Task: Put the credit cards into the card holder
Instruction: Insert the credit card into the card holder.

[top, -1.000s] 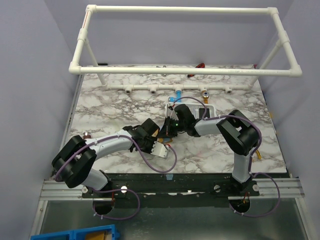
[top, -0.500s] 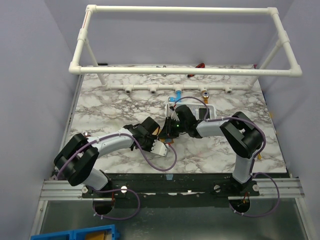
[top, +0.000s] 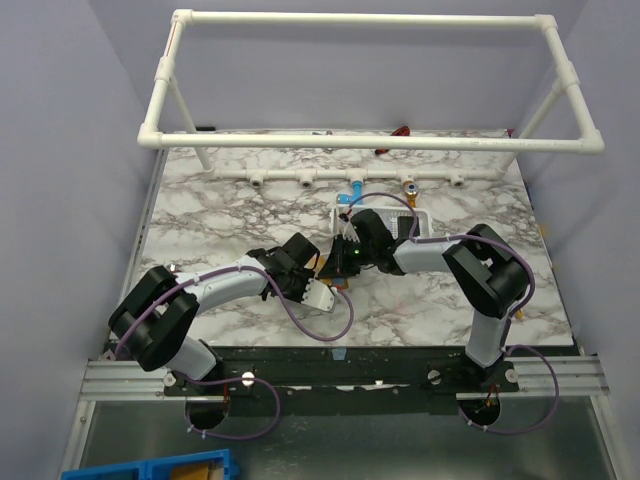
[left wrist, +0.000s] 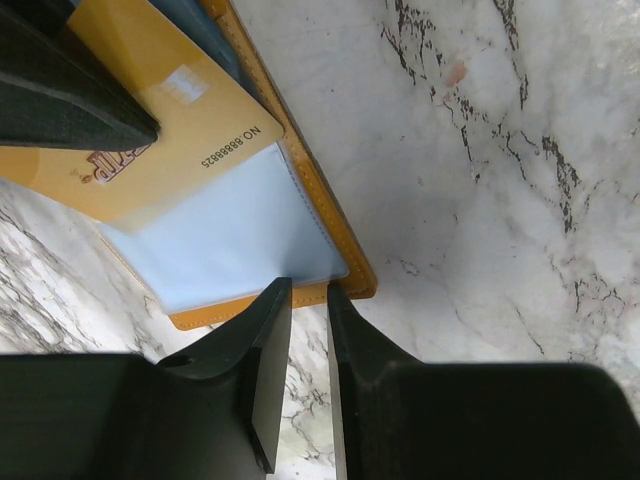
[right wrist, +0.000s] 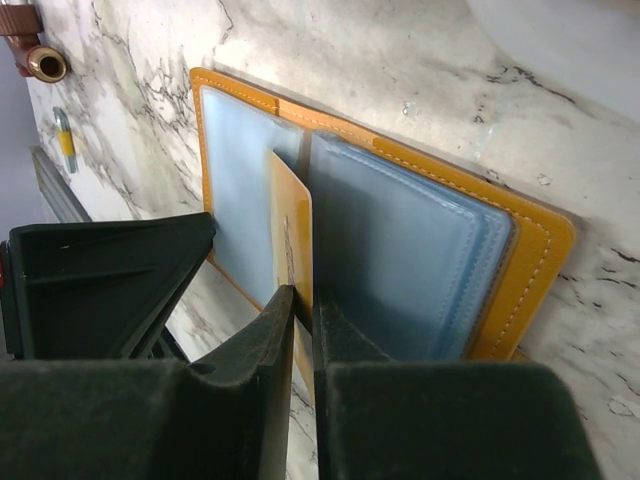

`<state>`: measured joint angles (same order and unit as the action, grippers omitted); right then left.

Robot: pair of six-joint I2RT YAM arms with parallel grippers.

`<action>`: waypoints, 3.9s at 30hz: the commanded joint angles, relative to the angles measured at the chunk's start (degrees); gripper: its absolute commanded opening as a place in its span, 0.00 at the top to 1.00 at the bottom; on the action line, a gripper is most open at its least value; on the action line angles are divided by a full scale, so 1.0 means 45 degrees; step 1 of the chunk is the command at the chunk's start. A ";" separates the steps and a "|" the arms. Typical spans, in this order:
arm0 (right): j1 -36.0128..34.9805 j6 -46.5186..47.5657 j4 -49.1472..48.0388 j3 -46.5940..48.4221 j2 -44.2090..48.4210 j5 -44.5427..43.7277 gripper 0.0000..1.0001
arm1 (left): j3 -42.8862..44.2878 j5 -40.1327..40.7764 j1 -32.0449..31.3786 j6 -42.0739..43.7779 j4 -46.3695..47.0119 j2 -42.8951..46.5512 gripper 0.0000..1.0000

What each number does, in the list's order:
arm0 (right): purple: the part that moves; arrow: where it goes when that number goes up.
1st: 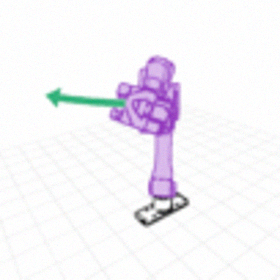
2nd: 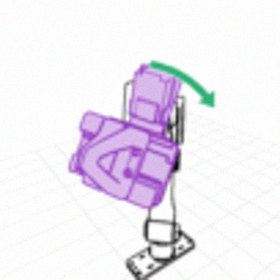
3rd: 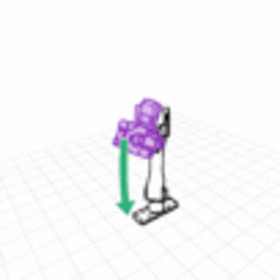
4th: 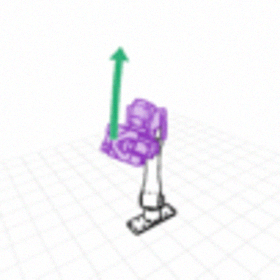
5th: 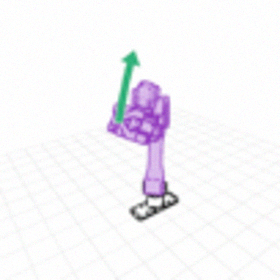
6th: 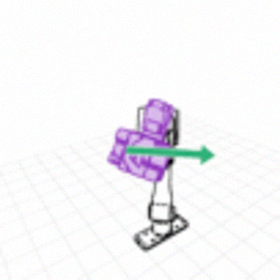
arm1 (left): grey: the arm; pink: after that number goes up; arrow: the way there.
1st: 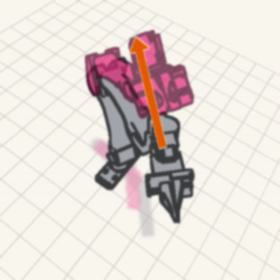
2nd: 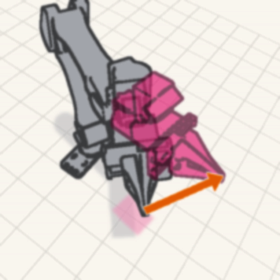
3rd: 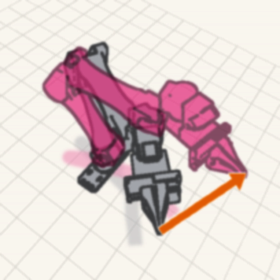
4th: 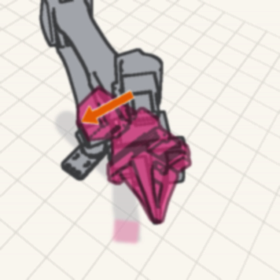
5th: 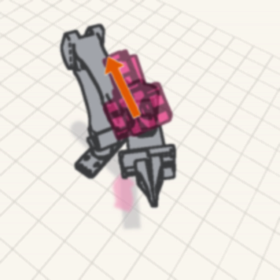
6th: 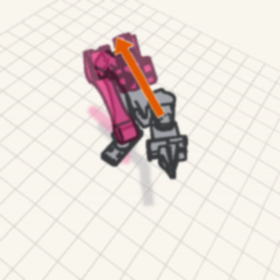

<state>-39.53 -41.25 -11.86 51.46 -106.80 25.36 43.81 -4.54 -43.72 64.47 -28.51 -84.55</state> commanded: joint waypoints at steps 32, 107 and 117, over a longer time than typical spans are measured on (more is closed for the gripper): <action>-0.0076 -0.1955 -0.1351 -0.0621 -0.0765 -0.0479 0.99 | 0.0191 -0.0552 0.0166 -0.0017 -0.0440 -0.0647 0.84; -0.1313 -0.0567 0.1628 0.0994 0.0668 -0.3181 0.94 | -0.0105 -0.0845 0.0849 -0.0399 -0.0202 0.0243 0.89; -0.1037 0.0107 0.2264 0.1556 0.0078 -0.3658 0.99 | 0.0537 -0.1318 0.1745 -0.1024 -0.0321 0.0941 0.87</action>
<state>-44.45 -42.85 -3.92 56.31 -104.38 10.66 44.03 -7.62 -36.62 62.00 -29.91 -81.91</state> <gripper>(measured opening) 0.009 0.127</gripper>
